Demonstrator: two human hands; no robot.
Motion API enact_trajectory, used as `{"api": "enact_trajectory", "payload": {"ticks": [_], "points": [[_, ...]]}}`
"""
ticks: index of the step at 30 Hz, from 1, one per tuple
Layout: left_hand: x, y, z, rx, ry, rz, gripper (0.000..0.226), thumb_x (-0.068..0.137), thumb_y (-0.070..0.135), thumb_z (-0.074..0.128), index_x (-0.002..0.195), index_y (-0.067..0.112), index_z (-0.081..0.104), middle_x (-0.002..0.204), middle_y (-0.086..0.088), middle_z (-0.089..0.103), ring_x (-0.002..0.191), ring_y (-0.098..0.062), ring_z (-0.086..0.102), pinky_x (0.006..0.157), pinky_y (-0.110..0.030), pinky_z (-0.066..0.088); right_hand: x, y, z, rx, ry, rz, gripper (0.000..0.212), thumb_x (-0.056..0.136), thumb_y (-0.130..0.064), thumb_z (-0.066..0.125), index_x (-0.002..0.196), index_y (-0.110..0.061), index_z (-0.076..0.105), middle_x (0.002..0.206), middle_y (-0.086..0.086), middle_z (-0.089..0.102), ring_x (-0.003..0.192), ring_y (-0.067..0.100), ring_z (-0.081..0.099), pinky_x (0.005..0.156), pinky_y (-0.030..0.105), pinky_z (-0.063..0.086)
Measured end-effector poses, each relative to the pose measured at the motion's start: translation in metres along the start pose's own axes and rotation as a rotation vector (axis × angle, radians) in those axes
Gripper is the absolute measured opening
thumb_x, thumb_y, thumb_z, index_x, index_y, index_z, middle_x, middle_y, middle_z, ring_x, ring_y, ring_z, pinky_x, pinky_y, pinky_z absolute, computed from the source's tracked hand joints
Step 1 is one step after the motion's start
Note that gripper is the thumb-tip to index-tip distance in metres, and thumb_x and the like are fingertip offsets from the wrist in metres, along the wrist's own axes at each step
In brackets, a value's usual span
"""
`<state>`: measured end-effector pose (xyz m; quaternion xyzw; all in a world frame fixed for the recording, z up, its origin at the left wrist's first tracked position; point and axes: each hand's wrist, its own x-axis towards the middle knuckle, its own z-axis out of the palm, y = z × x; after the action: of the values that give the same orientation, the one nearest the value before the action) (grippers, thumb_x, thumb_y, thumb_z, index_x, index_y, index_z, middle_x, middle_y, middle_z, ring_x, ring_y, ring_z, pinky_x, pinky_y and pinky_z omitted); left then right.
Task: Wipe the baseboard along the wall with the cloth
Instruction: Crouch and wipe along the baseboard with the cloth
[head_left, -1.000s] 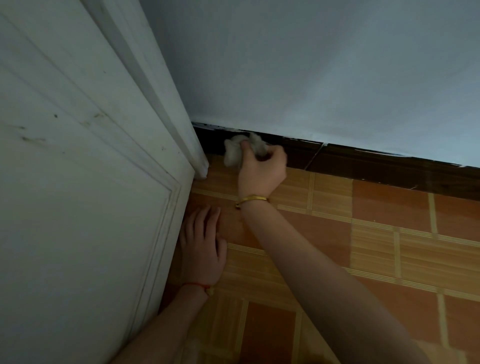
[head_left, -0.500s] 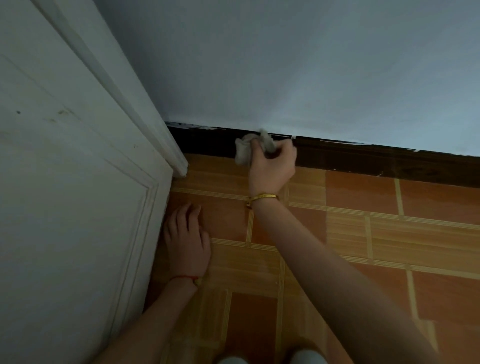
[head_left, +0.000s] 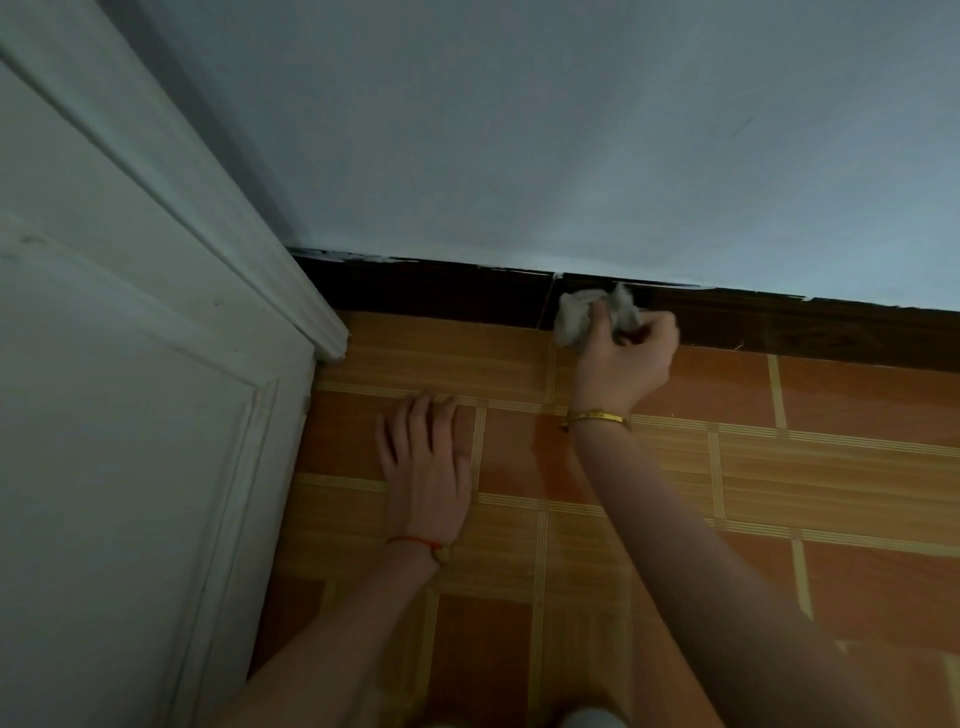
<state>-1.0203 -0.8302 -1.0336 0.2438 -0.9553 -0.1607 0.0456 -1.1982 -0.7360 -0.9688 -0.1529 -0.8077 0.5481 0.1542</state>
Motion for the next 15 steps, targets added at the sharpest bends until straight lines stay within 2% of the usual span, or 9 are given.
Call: {"api": "enact_trajectory", "payload": {"ticks": [2,5,8,9,12,15], "points": [[0.0,0.0,0.001,0.017,0.001,-0.009,0.052,0.091,0.026,0.037,0.141,0.015,0.047,0.147,-0.012,0.044,0.138,-0.034,0.038,0.118,-0.062,0.018,-0.015,0.0,0.014,-0.019,-0.049,-0.014,0.029,0.076,-0.017,0.078,0.077,-0.014,0.049,0.087,0.001,0.052,0.073,0.012,0.049,0.065,0.011,0.036],[0.0,-0.002,0.002,0.036,0.019,-0.003,0.052,0.091,0.027,0.039,0.141,0.017,0.048,0.147,-0.012,0.045,0.138,-0.035,0.038,0.117,-0.062,0.019,-0.042,0.005,0.04,-0.011,-0.131,-0.028,0.025,0.07,-0.005,0.078,0.076,-0.007,0.053,0.088,0.004,0.051,0.075,0.016,0.051,0.07,0.027,0.047],[0.001,-0.003,0.003,0.04,0.037,0.005,0.053,0.091,0.027,0.038,0.141,0.016,0.048,0.147,-0.012,0.045,0.137,-0.035,0.039,0.117,-0.062,0.021,-0.063,0.003,0.06,-0.032,-0.269,-0.075,0.026,0.067,-0.003,0.081,0.077,-0.002,0.056,0.088,0.01,0.053,0.073,0.012,0.047,0.064,0.013,0.04],[0.001,-0.003,0.003,0.039,0.044,0.005,0.053,0.091,0.027,0.038,0.142,0.016,0.048,0.147,-0.011,0.045,0.137,-0.035,0.039,0.117,-0.062,0.021,-0.065,0.003,0.063,-0.023,-0.276,-0.064,0.027,0.067,-0.004,0.081,0.077,-0.001,0.057,0.089,0.011,0.054,0.073,0.012,0.046,0.062,0.013,0.039],[0.0,-0.004,0.002,0.042,0.042,0.013,0.054,0.09,0.027,0.038,0.142,0.017,0.049,0.147,-0.011,0.045,0.137,-0.034,0.039,0.118,-0.061,0.019,-0.051,0.008,0.053,-0.025,-0.183,-0.013,0.025,0.071,-0.012,0.08,0.08,-0.004,0.058,0.09,0.008,0.056,0.076,0.016,0.053,0.069,0.025,0.045],[0.0,-0.004,0.002,0.024,0.05,0.014,0.053,0.09,0.025,0.039,0.141,0.016,0.05,0.147,-0.011,0.045,0.137,-0.034,0.039,0.118,-0.06,0.017,-0.013,0.024,0.019,-0.064,0.001,0.099,0.025,0.075,-0.02,0.078,0.083,-0.012,0.056,0.094,0.004,0.057,0.083,0.015,0.055,0.076,0.026,0.045]]}}
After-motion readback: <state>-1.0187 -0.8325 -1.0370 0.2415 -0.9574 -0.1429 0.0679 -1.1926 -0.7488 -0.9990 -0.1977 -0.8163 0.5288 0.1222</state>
